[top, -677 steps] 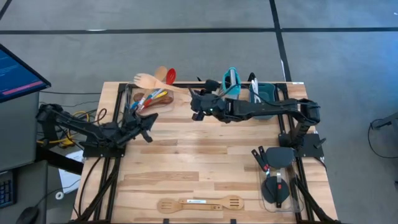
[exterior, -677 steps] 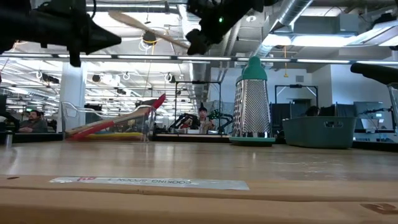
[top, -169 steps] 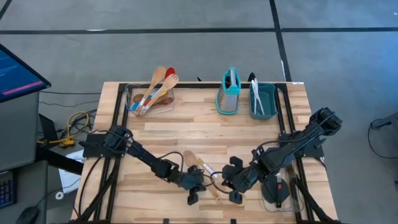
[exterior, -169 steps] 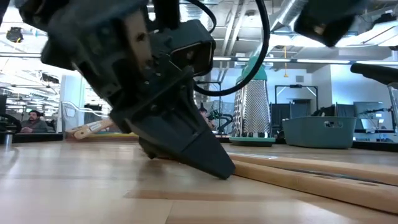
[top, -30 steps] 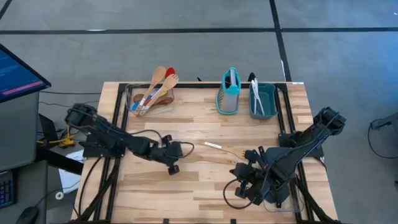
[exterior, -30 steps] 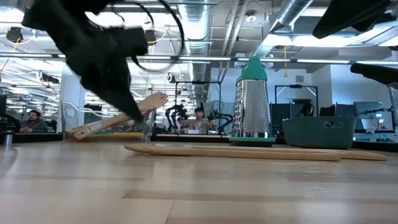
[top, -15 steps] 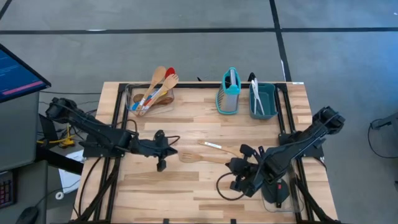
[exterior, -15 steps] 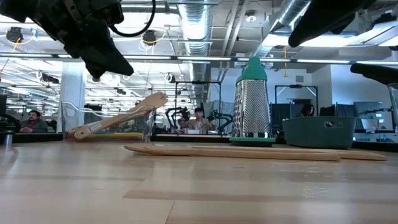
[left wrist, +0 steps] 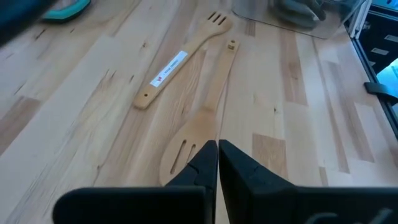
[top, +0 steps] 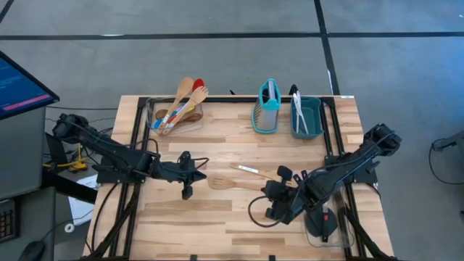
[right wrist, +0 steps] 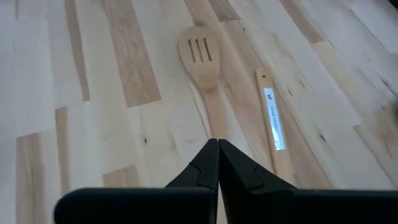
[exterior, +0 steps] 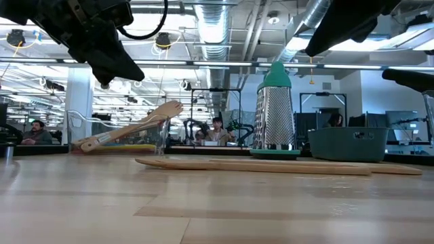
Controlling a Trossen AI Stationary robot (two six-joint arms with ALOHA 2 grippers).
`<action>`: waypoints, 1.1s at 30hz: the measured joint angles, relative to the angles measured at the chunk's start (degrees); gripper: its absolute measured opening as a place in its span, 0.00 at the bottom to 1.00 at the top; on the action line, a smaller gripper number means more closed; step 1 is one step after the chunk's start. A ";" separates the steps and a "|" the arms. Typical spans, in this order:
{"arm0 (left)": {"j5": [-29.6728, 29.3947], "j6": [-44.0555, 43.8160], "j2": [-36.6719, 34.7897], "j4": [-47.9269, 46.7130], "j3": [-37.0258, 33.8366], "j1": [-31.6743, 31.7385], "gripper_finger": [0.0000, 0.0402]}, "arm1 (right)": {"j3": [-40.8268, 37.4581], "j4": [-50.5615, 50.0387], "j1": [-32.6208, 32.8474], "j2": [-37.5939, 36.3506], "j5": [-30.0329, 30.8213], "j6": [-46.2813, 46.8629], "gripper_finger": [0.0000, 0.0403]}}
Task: Pick & Place Kitchen Items
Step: Put the bottom wooden slotted spoon into the left transparent bin
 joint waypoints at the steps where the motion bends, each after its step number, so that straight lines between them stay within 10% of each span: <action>1: 0.00 0.01 0.00 -0.10 0.00 0.00 0.01 | 0.02 0.33 0.00 0.00 -0.19 -0.02 0.00; 33: -0.19 -0.26 0.00 1.51 0.00 0.00 0.01 | 0.02 3.15 -0.11 0.00 -0.38 0.09 0.00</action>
